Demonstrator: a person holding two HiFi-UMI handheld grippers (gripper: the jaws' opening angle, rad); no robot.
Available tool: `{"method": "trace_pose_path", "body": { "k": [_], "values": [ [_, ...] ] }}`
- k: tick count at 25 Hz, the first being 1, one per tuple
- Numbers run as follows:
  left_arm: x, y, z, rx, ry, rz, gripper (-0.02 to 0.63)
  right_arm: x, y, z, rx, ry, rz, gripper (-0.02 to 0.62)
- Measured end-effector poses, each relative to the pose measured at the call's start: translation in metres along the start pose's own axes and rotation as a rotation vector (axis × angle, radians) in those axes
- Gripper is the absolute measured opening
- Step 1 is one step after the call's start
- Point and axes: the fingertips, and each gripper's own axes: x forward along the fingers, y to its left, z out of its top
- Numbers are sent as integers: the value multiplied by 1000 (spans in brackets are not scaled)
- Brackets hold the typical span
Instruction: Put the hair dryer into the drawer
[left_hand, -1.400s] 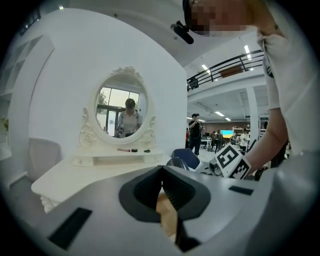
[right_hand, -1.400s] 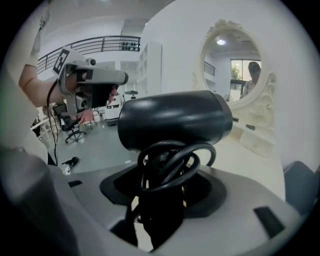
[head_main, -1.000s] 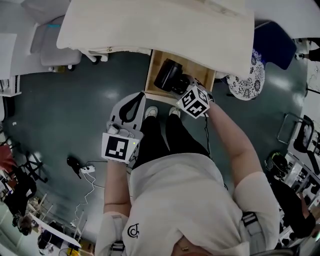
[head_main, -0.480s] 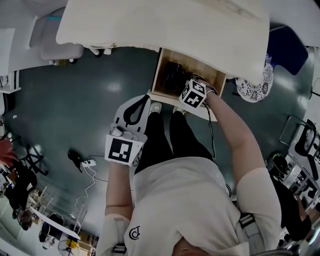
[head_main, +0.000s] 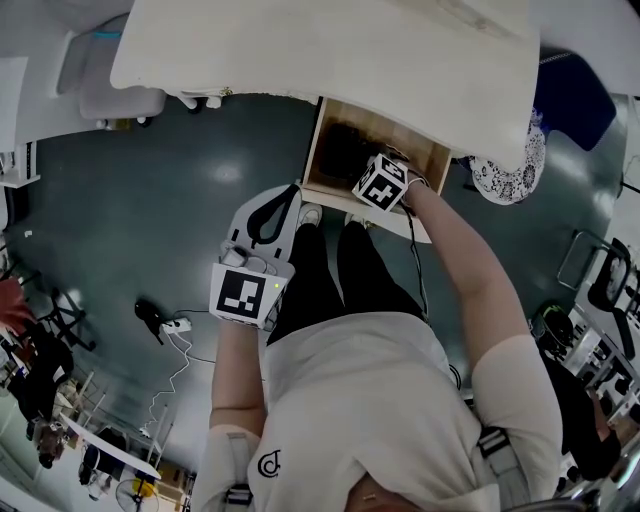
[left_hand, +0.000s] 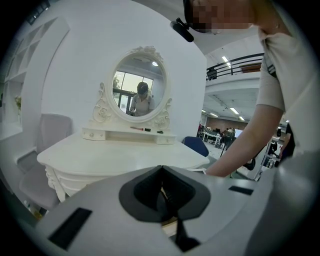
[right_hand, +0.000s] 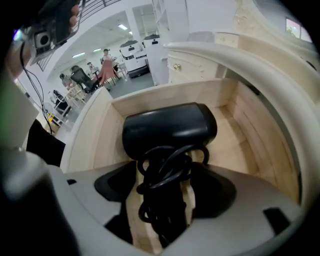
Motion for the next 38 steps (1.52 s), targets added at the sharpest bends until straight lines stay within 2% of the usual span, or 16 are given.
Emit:
{"method": "trace_pose_path", "body": {
  "k": [2, 7, 8, 12, 14, 19, 23, 28, 34, 38],
  "values": [
    [0, -2, 2, 6, 0, -7, 14, -10, 1, 6, 28, -18, 12, 373],
    [-3, -7, 5, 33, 11, -14, 14, -45, 3, 18, 33, -72, -29, 359],
    [-4, -8, 6, 41, 15, -16, 14, -56, 1, 20, 36, -91, -55, 332],
    [-2, -14, 28, 90, -13, -22, 14, -108, -13, 36, 79, -232, -220, 146],
    [-4, -18, 34, 113, -13, -18, 14, -137, -12, 41, 91, -298, -276, 96],
    [-12, -25, 56, 137, -34, -12, 14, -200, 7, 56, 85, -427, -311, 12],
    [-16, -30, 84, 156, -89, -16, 14, -271, 11, 80, 149, -630, -356, 8],
    [-21, -42, 116, 229, -142, -30, 14, -364, 15, 96, 222, -902, -449, 8],
    [-30, -59, 140, 284, -155, -59, 13, -441, 32, 91, 272, -1097, -492, 6],
    [-30, -71, 160, 306, -193, -94, 13, -478, 34, 81, 302, -1182, -551, 6]
  ]
}}
